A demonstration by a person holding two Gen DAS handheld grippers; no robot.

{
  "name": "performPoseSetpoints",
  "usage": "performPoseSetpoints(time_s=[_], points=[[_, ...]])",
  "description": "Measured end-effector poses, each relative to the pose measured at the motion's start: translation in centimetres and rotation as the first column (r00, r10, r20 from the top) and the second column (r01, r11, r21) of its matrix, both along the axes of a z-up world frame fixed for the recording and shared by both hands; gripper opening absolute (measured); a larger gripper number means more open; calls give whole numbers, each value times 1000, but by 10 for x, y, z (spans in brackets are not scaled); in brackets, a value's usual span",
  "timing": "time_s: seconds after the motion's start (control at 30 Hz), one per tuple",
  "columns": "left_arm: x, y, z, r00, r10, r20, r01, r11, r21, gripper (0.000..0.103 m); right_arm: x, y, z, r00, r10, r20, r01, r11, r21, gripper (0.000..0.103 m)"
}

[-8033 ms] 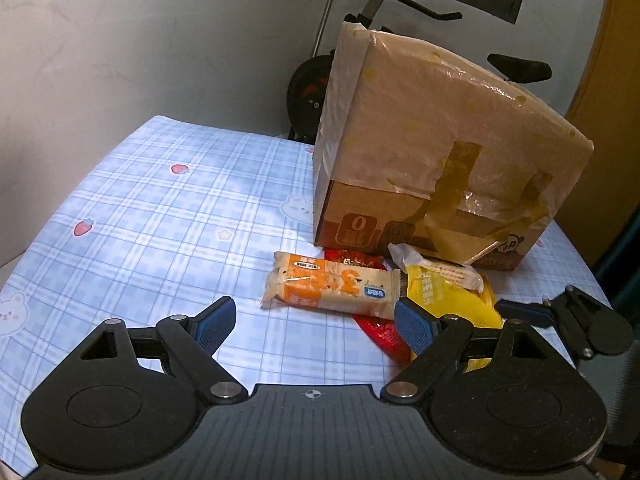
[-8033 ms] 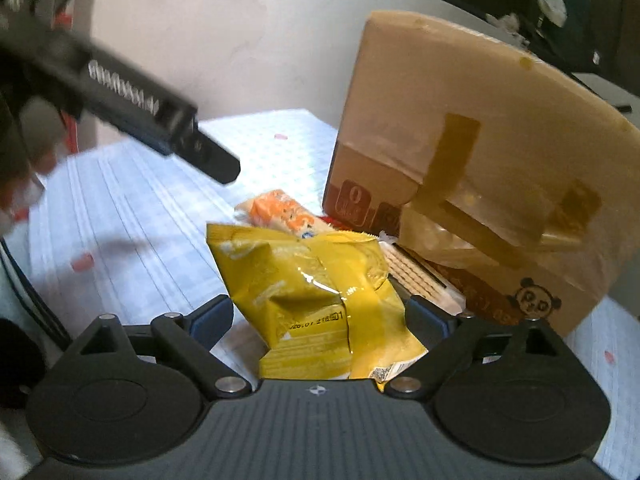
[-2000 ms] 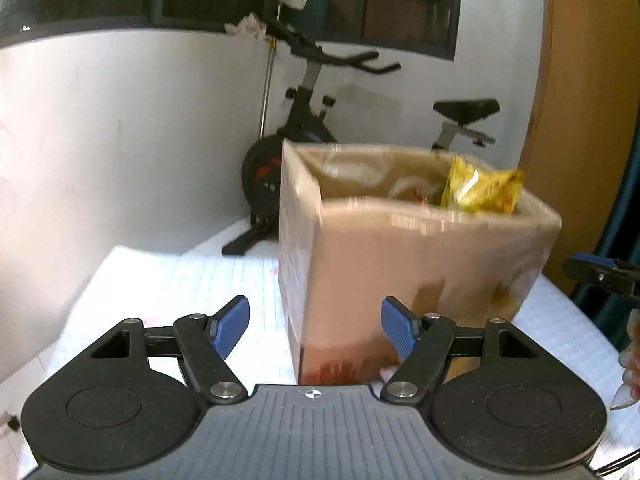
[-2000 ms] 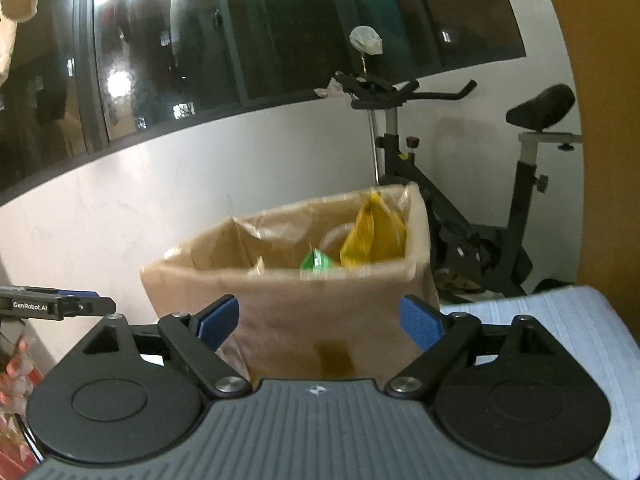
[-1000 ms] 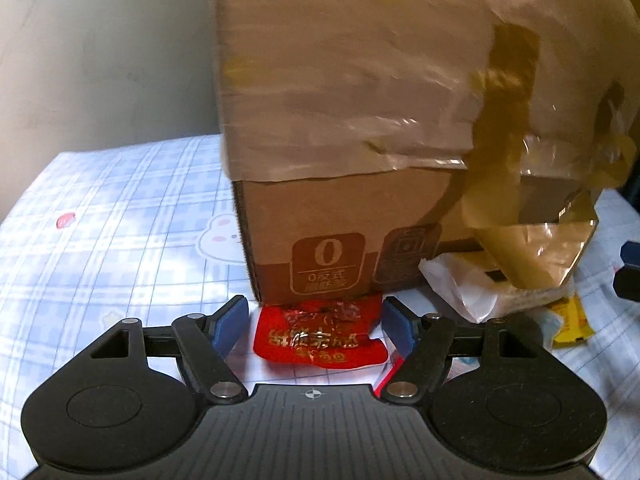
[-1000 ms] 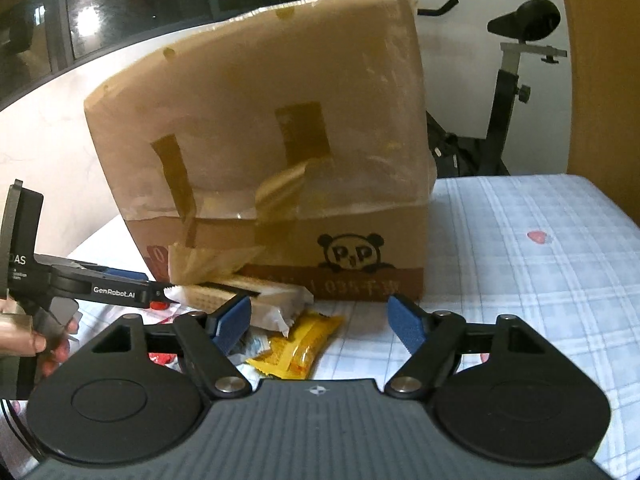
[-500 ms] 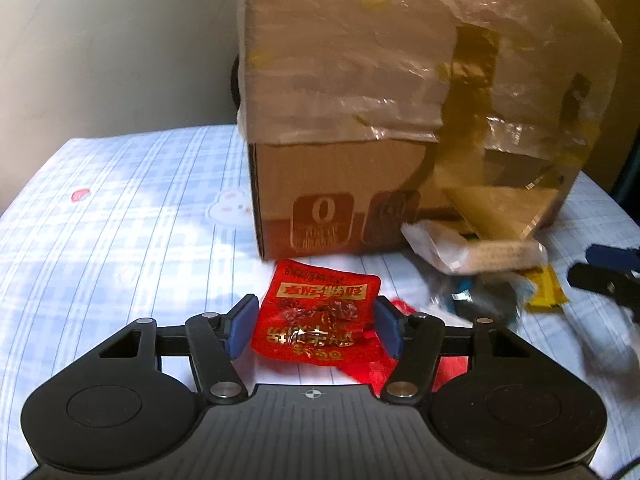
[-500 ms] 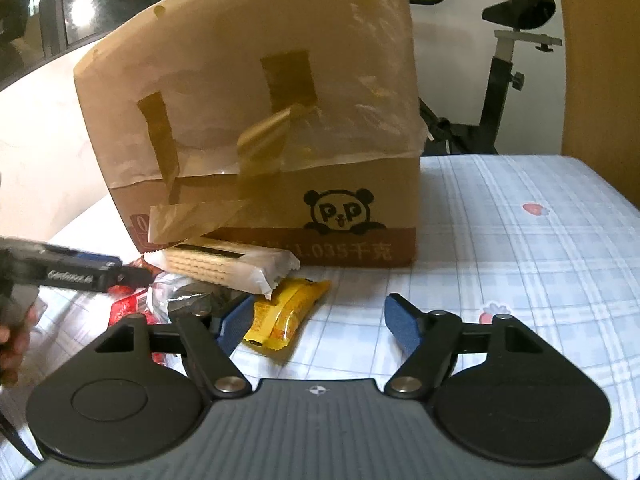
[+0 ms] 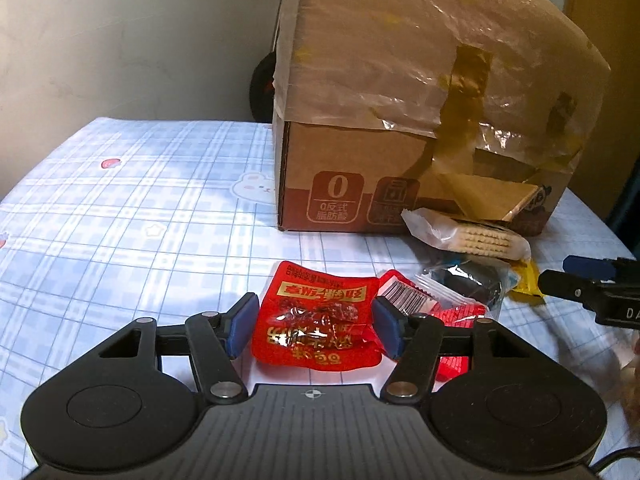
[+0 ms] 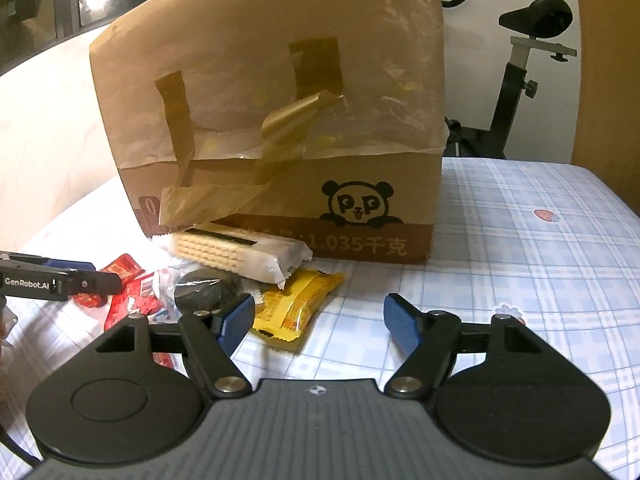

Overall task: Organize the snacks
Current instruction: 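Lower the left tool over the red candy packet while the right tool approaches the small yellow packet, then close the left gripper on the red candy packet while the right gripper grasps the small yellow packet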

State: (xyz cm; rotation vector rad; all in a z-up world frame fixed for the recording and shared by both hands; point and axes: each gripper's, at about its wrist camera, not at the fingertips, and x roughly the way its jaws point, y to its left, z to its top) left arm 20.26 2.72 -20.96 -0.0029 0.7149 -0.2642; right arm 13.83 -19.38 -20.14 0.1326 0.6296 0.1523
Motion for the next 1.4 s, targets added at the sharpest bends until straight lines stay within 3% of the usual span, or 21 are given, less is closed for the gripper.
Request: performPoseSetpoints(time_s=[0.47,0.97,1.27,1.4], points=[[-6,3,0,1000,-2,13,2,1000,-28,66,20,13,-5,995,4,-101,-14,996,-94,70],[-10,8,0,1000,6,15,-5,998,-67,65,46,20,5,989,-38,-142,16,989,-149,66],[-10,8,1,1000,6,14,-6,998,-66,66,28,-11,1,977,-133,-166,117,988,-101,62],[-10,7,1,1000,6,14,-5,998,-63,65,26,-6,10,989,-83,-121,70,992,-105,62]])
